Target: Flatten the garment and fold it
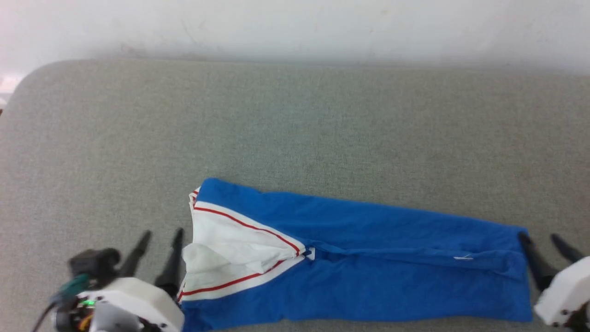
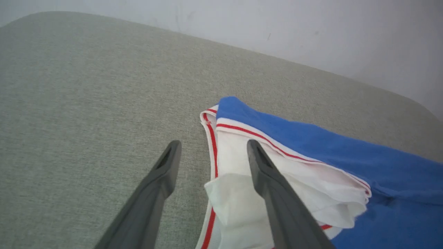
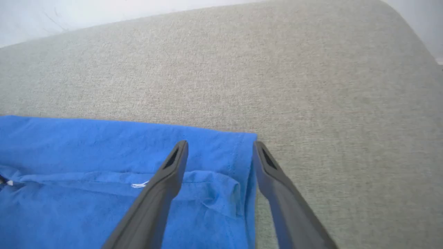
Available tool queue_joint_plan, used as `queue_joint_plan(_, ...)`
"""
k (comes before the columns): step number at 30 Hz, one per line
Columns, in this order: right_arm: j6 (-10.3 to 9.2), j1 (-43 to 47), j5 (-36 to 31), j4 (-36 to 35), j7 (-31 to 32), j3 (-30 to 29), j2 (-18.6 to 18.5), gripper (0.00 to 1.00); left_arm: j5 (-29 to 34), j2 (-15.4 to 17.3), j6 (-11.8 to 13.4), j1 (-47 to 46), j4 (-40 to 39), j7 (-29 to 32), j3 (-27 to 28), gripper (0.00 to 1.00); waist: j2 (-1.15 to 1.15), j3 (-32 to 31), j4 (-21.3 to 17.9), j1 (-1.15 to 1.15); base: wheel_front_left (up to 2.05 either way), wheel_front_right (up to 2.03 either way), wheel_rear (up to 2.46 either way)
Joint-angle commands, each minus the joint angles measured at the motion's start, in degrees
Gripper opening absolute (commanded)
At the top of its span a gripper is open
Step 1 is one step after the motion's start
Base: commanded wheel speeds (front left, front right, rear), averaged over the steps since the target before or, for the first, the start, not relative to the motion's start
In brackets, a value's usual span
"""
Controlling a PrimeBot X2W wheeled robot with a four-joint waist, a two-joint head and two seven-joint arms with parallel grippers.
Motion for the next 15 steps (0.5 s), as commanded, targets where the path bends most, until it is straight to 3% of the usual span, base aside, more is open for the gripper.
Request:
queue_joint_plan(1,-0.11,0.3,0.3,-0.5,0.1,-0.5,-0.1,1.0,-0.3,0.2,0.5,0.9,-0.7,-0.7,0.7,1.0,0.0,-0.7,-0.2,0.0,0.0,0.0,0.0)
queue_joint_plan(6,-0.11,1.5,-1.1,-3.5,1.4,-5.3,2.6,1.0,4.5,2.0,6.9,4.5,-8.2,-8.4,6.3,1.0,0.0,-1.0,0.0,0.0,0.0,0.0,0.0)
queue_joint_plan(9,-0.11,2.2,-2.9,-2.5,2.4,-5.9,4.1,1.0,8.7,0.9,9.8,5.2,-11.6,-10.8,7.9,1.0,0.0,-0.4,0.6,0.0,0.0,0.0,0.0)
queue_joint_plan(15,-0.11,1.4,-5.5,1.6,2.5,-5.8,5.5,1.0,15.4,-1.5,11.0,6.1,-13.0,-11.6,6.6,1.0,0.0,1.2,1.8,0.0,0.0,0.0,0.0)
